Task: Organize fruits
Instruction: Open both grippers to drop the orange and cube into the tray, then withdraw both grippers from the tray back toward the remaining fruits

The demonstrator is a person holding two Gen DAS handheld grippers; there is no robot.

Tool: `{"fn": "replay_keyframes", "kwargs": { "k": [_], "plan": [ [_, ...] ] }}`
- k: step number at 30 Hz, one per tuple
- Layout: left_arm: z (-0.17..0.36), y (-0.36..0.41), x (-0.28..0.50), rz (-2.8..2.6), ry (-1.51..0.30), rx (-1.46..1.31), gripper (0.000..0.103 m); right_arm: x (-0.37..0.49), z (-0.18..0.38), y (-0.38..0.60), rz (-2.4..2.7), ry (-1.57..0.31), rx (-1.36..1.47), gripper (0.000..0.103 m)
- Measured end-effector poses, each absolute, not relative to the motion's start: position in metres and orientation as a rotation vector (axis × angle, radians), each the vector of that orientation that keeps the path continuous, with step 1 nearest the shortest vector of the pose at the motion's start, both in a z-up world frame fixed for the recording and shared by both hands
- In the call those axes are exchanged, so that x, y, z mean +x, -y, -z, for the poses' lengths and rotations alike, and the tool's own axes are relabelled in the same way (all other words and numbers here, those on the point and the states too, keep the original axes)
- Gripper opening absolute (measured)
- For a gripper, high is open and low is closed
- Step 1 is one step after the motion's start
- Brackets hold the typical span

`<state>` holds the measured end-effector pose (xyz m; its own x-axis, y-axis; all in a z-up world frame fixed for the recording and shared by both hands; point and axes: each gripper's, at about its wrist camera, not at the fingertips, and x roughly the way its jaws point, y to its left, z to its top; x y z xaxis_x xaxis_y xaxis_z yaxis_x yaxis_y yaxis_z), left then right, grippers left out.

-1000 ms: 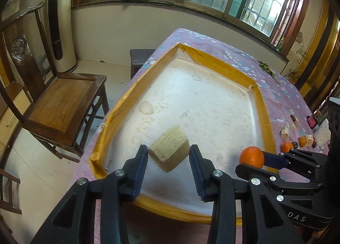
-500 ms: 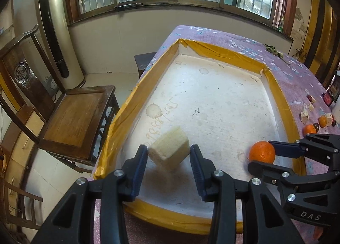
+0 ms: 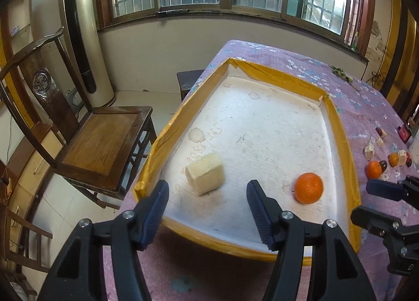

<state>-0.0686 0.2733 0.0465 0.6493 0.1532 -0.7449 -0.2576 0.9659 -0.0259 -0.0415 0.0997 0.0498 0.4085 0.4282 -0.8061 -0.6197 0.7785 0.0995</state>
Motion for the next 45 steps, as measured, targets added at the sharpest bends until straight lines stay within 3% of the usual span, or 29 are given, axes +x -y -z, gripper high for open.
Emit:
{"fn": "replay_keyframes", "kwargs": {
  "k": [9, 13, 30, 45],
  "plan": [
    [-0.065, -0.207, -0.061, -0.125, -0.805, -0.108, 0.077, -0.050, -0.052, -0.023, -0.543, -0.944, -0.165, 0.059],
    [-0.069, -0.166, -0.055, -0.049, -0.809, -0.066, 0.080, -0.048, -0.055, 0.024, -0.455, -0.938, -0.100, 0.069],
    [-0.048, -0.054, -0.041, 0.106, -0.926, 0.054, 0.085, -0.023, -0.050, 0.166, -0.265, -0.935, 0.088, 0.069],
    [-0.040, -0.047, -0.016, 0.066, -0.985, 0.036, 0.085, 0.074, -0.022, 0.134, -0.376, -0.942, -0.023, 0.067]
  ]
}}
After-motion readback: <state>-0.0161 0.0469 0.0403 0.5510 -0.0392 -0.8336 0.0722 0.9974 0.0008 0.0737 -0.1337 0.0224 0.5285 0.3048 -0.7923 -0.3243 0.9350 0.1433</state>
